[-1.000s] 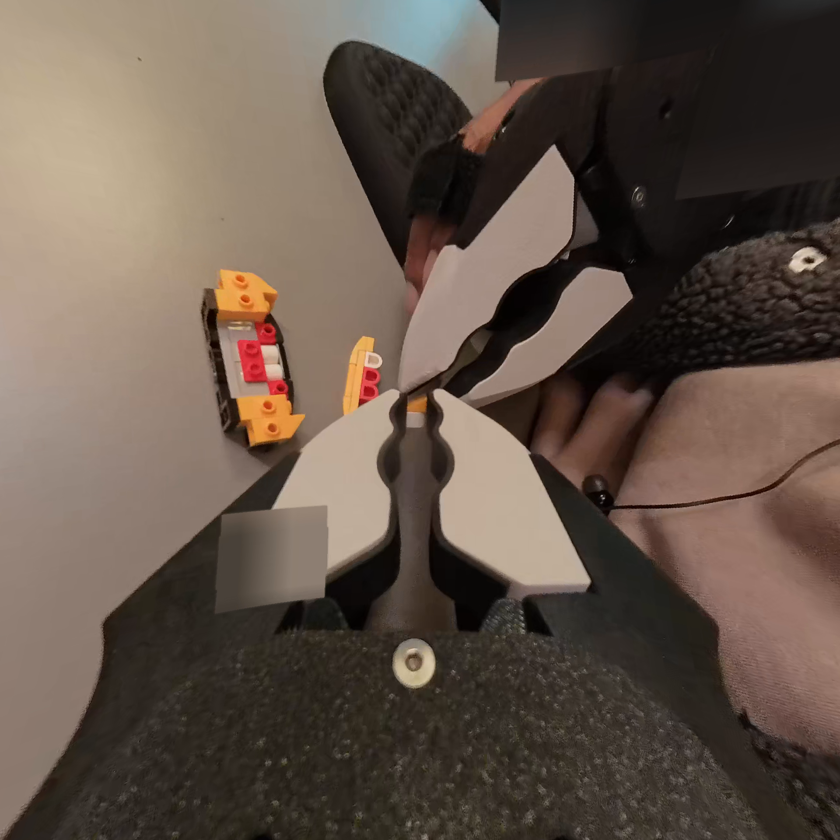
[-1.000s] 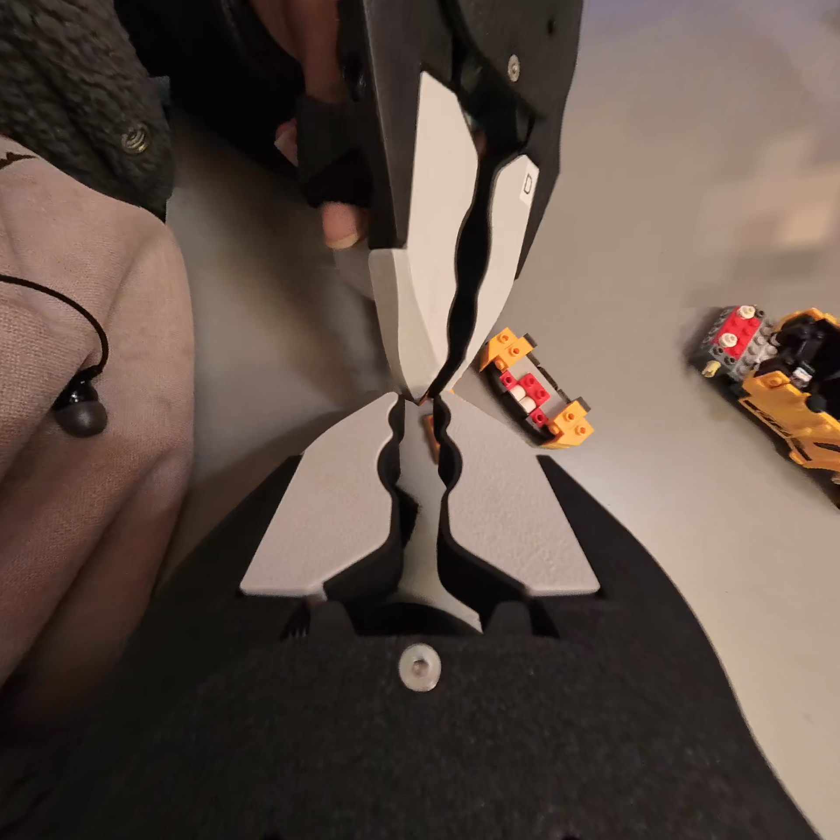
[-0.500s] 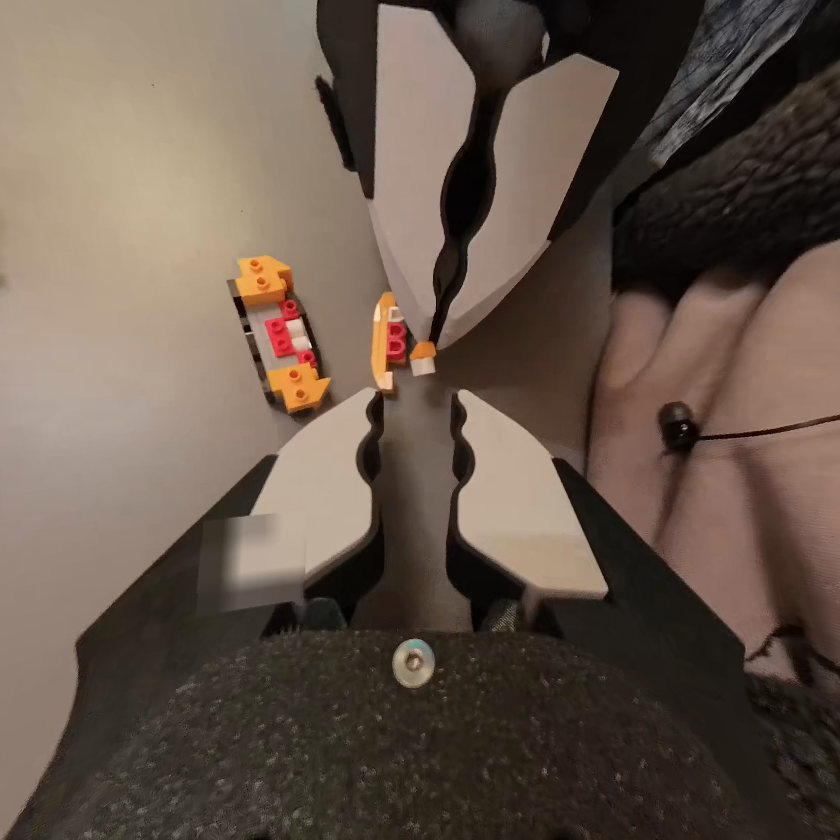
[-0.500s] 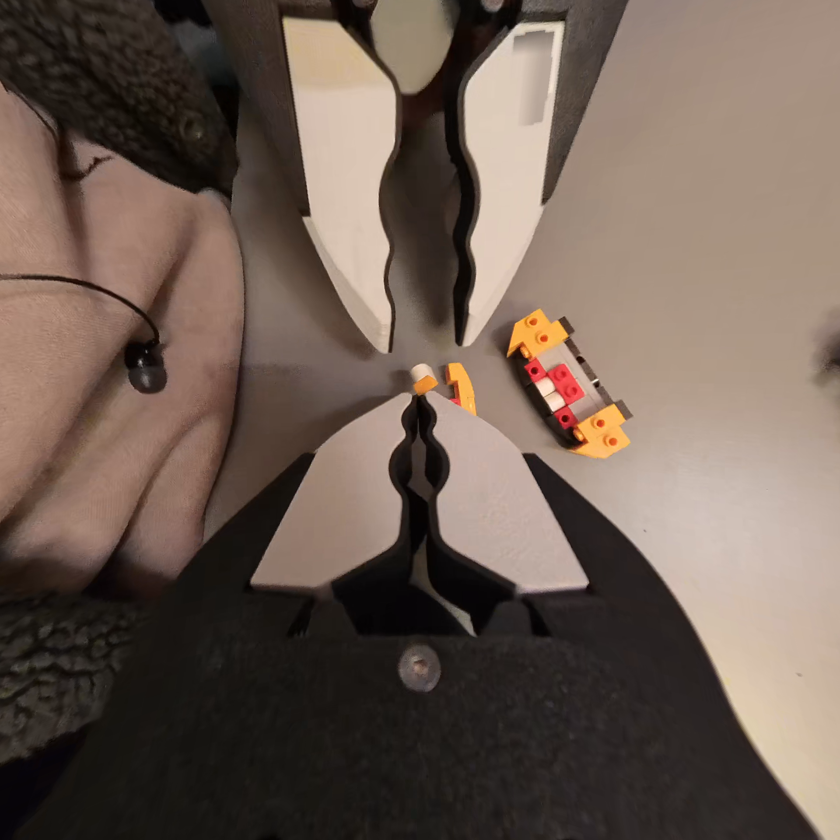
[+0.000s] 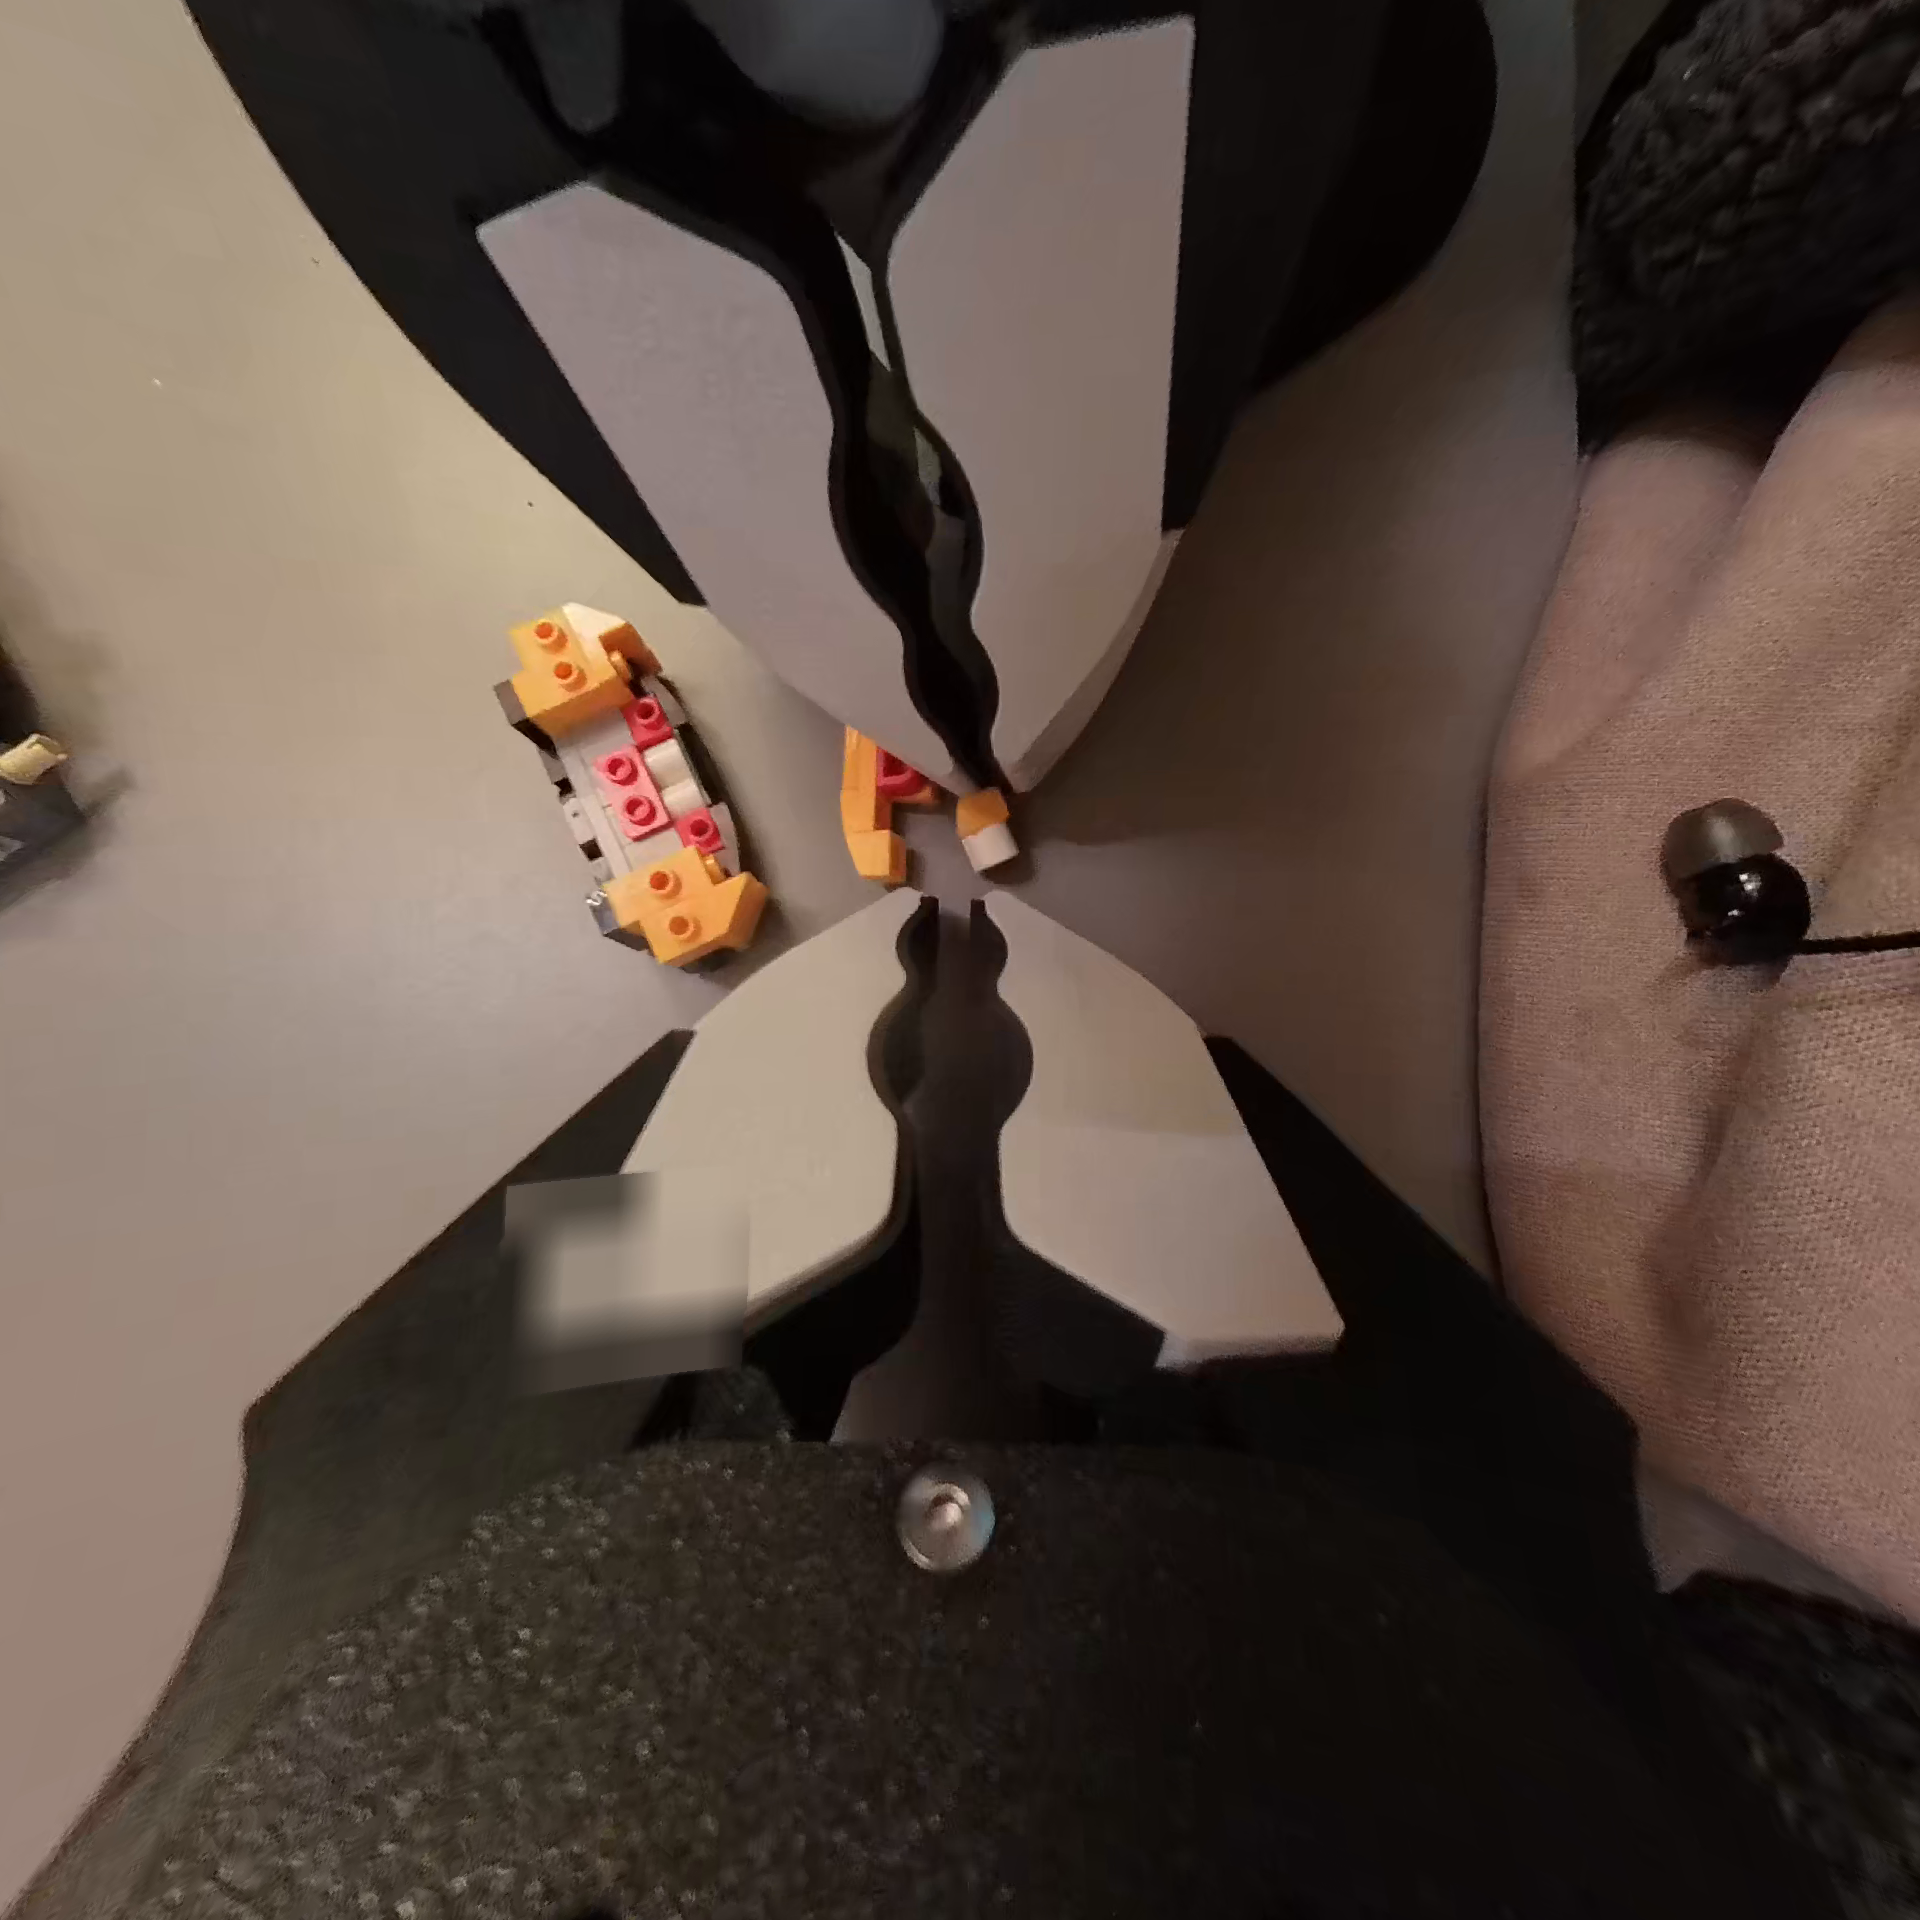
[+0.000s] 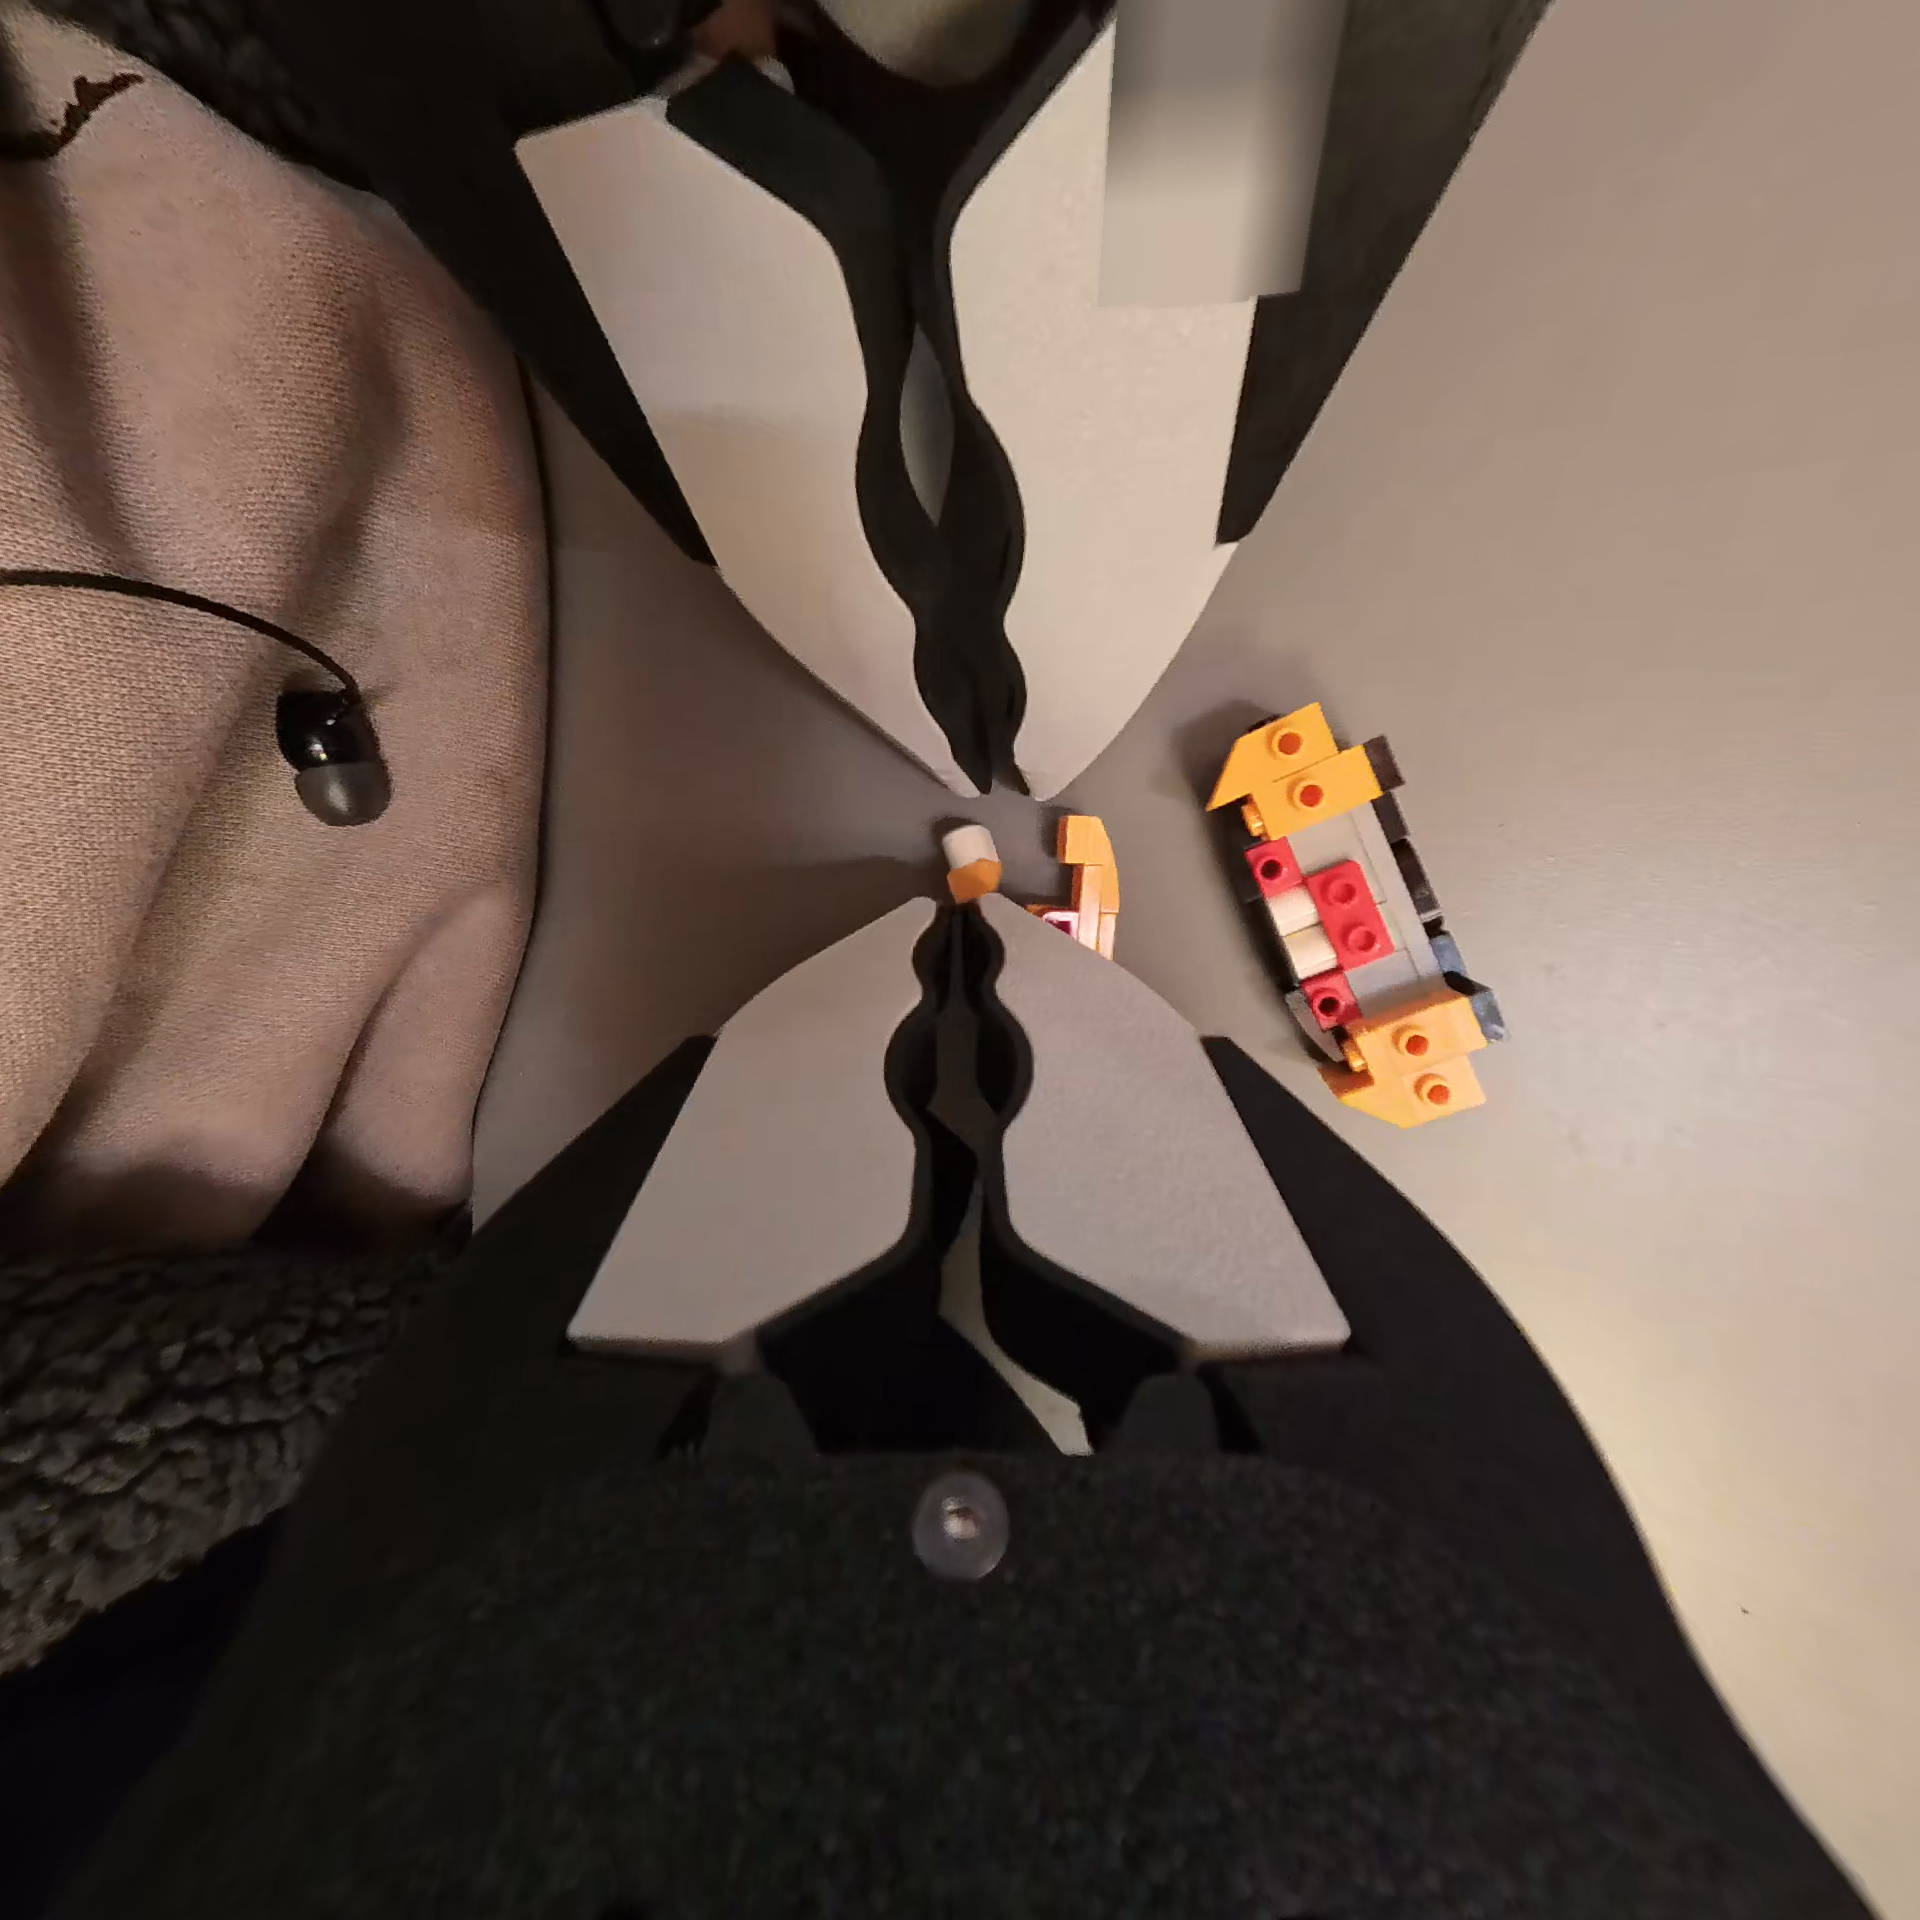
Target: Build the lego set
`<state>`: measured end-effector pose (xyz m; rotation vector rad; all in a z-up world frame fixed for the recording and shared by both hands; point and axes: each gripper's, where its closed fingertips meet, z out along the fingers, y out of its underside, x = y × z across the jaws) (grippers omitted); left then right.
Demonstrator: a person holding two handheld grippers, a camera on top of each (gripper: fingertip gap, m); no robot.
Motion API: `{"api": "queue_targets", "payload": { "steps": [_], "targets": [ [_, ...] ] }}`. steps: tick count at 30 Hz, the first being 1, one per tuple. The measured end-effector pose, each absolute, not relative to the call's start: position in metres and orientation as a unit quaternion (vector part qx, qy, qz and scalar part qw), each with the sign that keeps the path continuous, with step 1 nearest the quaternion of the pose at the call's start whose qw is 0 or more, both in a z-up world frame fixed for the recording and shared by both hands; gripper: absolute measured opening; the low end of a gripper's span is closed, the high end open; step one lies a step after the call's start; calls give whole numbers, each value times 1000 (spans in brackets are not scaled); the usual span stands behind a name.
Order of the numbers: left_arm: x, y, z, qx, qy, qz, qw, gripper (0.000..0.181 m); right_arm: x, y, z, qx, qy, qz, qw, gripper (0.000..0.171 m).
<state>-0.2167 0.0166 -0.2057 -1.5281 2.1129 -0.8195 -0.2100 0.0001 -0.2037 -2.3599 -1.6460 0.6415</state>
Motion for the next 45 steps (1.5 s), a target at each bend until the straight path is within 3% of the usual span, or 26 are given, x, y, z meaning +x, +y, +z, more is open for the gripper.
{"api": "queue_targets", "payload": {
  "steps": [13, 21, 24, 28, 45],
  "targets": [
    [-218, 19, -206, -557, 749, -291, 209, 6, -191, 5, -185, -805, -531, 208, 161, 10],
    [-213, 13, -199, -540, 753, -299, 229, 10, -181, 10, -203, -799, -540, 174, 197, 33],
    [-213, 9, -206, -550, 755, -278, 221, 11, -186, 12, -206, -795, -545, 183, 196, 31],
    [-210, 8, -207, -577, 737, -275, 219, 10, -186, 14, -208, -797, -543, 179, 196, 16],
    [-203, 14, -207, -684, 642, -279, 206, 8, -178, 4, -208, -846, -475, 142, 198, 16]
  ]
}}
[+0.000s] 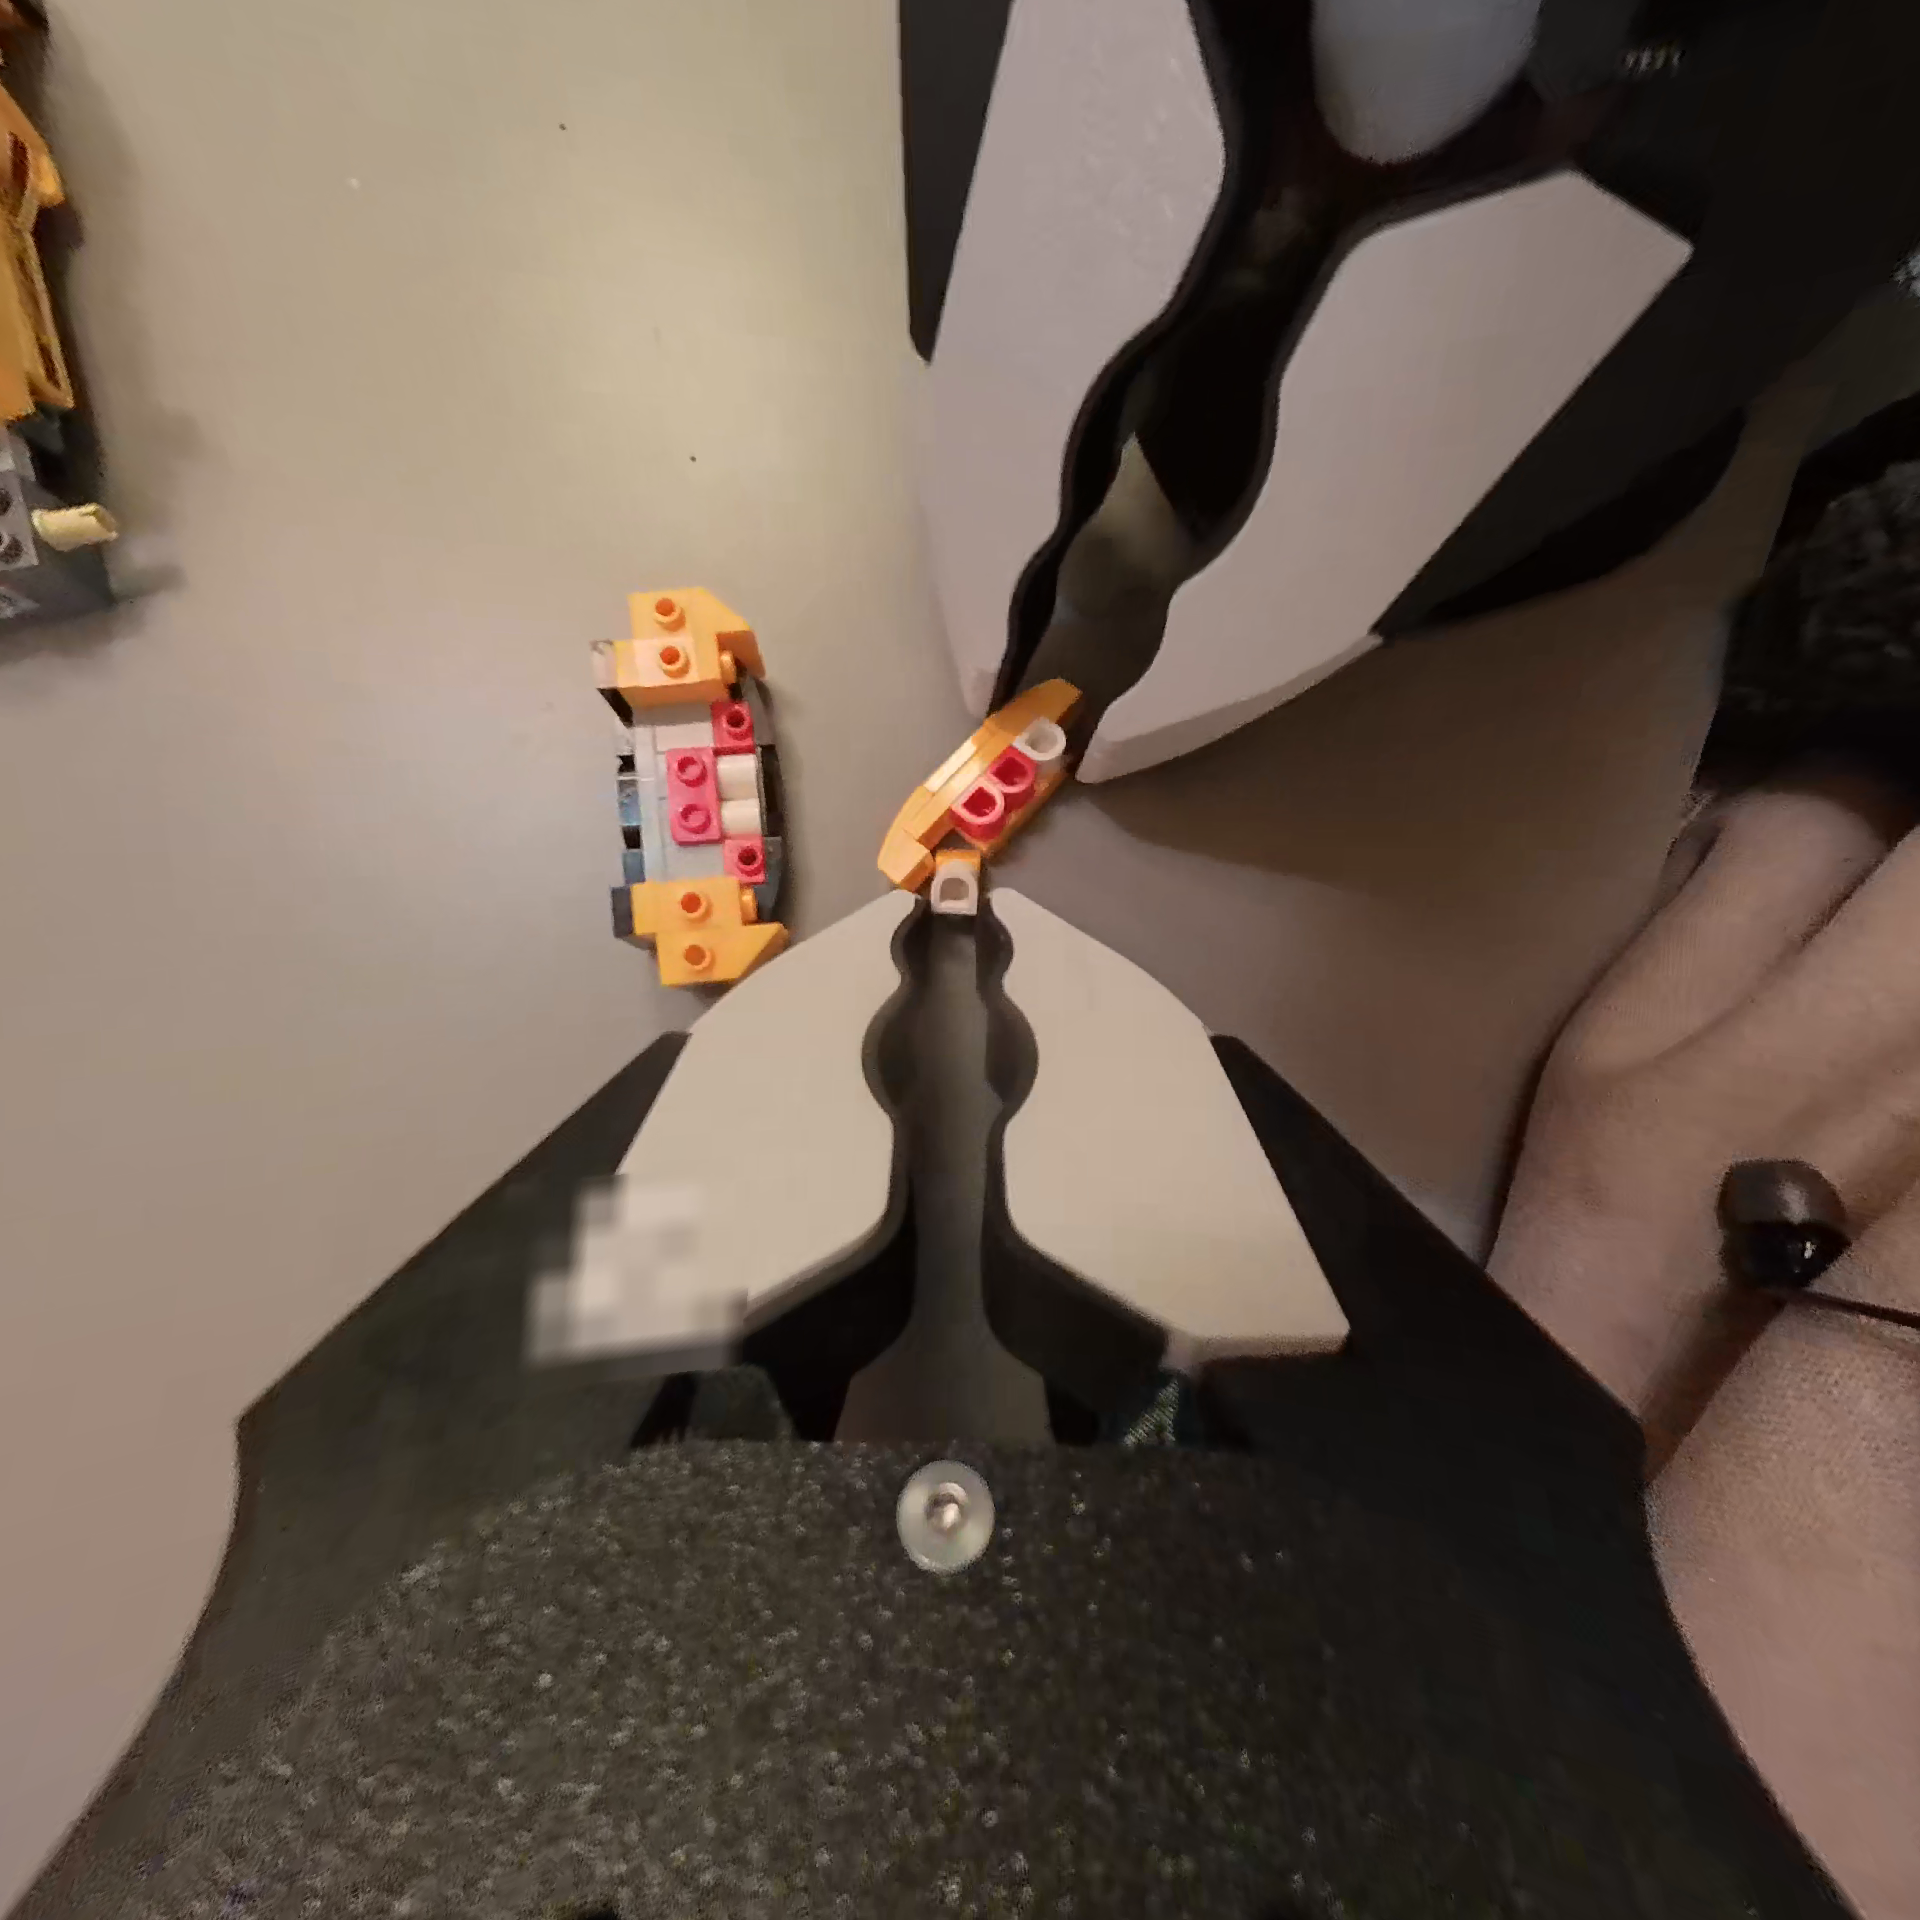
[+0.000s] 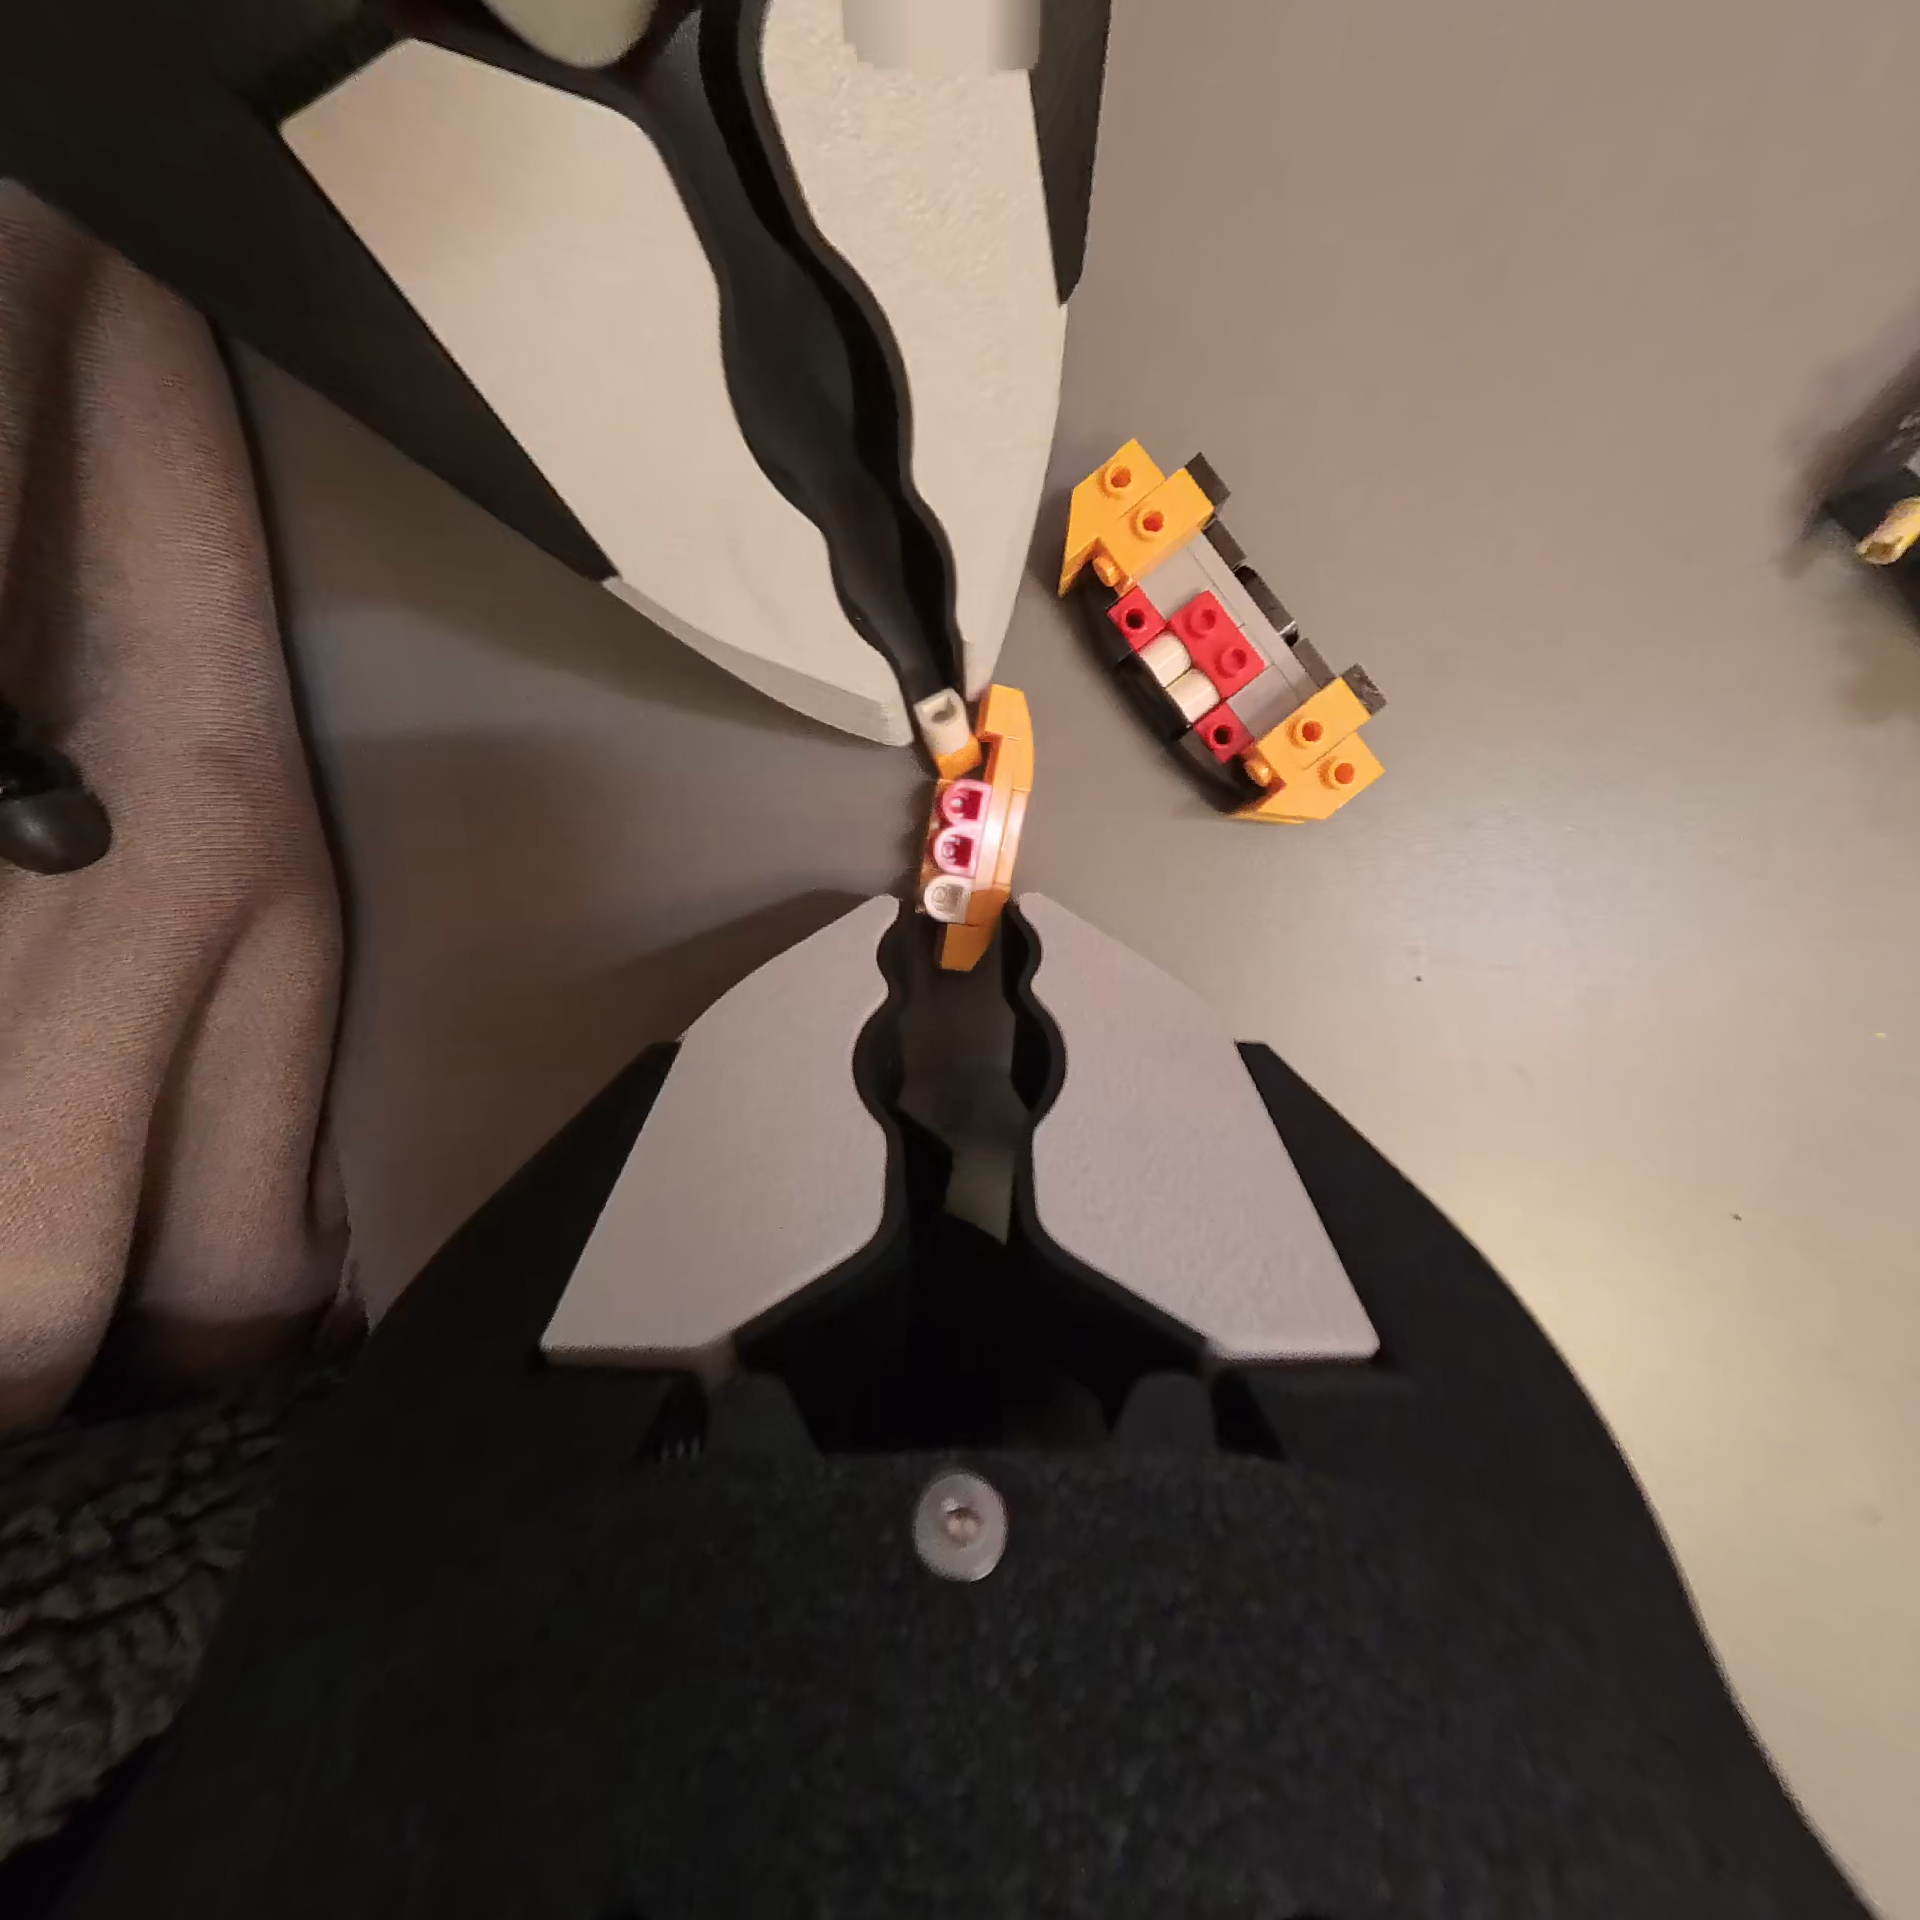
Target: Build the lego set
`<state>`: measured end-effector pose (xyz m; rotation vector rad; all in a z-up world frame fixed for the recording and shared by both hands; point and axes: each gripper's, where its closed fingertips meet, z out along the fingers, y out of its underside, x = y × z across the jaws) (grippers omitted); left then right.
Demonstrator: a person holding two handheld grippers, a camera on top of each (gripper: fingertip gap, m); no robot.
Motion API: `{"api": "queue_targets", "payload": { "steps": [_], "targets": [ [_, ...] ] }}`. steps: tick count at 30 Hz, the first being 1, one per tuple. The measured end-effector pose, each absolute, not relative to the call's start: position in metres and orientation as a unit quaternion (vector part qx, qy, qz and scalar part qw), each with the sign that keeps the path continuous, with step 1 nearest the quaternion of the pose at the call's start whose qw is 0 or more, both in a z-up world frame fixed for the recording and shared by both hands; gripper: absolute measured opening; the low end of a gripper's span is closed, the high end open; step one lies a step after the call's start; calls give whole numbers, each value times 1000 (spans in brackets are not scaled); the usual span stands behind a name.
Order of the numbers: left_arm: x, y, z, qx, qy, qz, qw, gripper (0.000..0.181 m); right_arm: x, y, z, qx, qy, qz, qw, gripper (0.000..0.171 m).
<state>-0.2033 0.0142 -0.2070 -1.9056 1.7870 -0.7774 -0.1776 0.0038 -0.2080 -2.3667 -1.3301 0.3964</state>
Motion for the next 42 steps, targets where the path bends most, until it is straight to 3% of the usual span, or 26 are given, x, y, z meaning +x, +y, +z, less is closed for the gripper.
{"api": "queue_targets", "payload": {
  "steps": [8, 13, 16, 42],
  "targets": [
    [-209, 9, -205, -669, 656, -275, 216, 20, -178, 2, -209, -849, -474, 130, 194, 16],
    [-219, 21, -208, -604, 725, -213, 255, 11, -178, 2, -209, -852, -472, 129, 187, 16],
    [-219, 21, -209, -611, 724, -221, 233, 5, -178, 3, -209, -854, -471, 124, 184, 16],
    [-208, 8, -206, -625, 696, -283, 212, 10, -177, -1, -211, -854, -470, 136, 176, 16]
  ]
}}
